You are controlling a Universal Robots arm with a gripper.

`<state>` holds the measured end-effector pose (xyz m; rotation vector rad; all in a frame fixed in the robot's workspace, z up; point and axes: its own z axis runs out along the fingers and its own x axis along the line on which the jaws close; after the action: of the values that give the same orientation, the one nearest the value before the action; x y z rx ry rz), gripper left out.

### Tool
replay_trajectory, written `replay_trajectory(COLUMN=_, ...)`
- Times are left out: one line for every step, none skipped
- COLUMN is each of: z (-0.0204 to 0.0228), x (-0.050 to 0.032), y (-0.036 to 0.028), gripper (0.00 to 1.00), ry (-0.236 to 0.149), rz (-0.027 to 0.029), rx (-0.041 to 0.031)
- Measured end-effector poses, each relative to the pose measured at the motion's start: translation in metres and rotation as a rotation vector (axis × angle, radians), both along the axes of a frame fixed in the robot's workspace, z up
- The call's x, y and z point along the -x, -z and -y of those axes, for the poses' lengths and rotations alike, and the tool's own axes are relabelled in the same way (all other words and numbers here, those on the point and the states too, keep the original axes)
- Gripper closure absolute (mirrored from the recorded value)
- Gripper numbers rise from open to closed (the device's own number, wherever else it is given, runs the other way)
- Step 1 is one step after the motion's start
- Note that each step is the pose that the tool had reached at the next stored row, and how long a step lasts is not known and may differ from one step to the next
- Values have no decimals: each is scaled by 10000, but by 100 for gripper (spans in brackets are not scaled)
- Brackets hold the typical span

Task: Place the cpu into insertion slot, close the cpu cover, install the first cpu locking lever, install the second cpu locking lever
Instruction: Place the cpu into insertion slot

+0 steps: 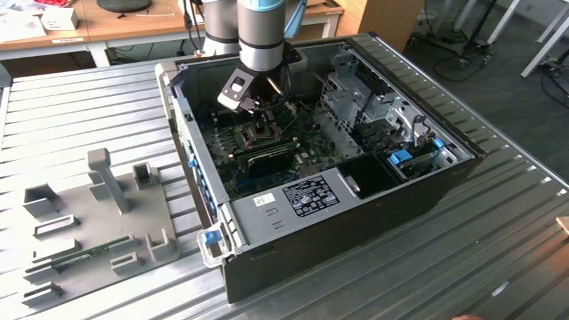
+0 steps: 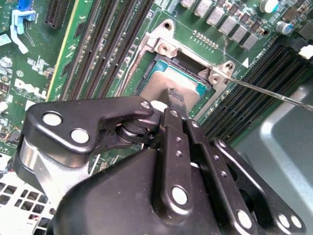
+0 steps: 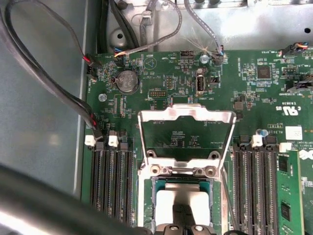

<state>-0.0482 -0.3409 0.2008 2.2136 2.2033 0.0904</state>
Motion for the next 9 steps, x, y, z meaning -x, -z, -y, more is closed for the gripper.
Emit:
replay_trajectory(z=1, x=0, y=5, gripper=90, ry=0, rz=-2, rx=4)
replay_trajectory(z=2, x=1, y=9, gripper=90, ry=0, rz=-6, rx=8)
replay_trajectory(z=2, x=1, y=12, gripper=90, ry=0, rz=-7, rx=11)
replay_trajectory(z=2, x=1, y=15, gripper=90, ry=0, rz=-8, rx=12)
replay_trajectory(z=2, x=1, y=17, gripper=90, ry=0, rz=-7, rx=11)
replay_trajectory(z=1, x=1, y=19, gripper=90, ry=0, rz=-6, rx=9)
replay_trajectory(z=1, x=1, y=20, gripper=90, ry=1, rz=-4, rx=6)
replay_trajectory(z=1, x=1, y=21, gripper=90, ry=0, rz=-3, rx=4)
replay_trajectory(z=1, x=1, y=21, gripper=90, ry=0, rz=-2, rx=4)
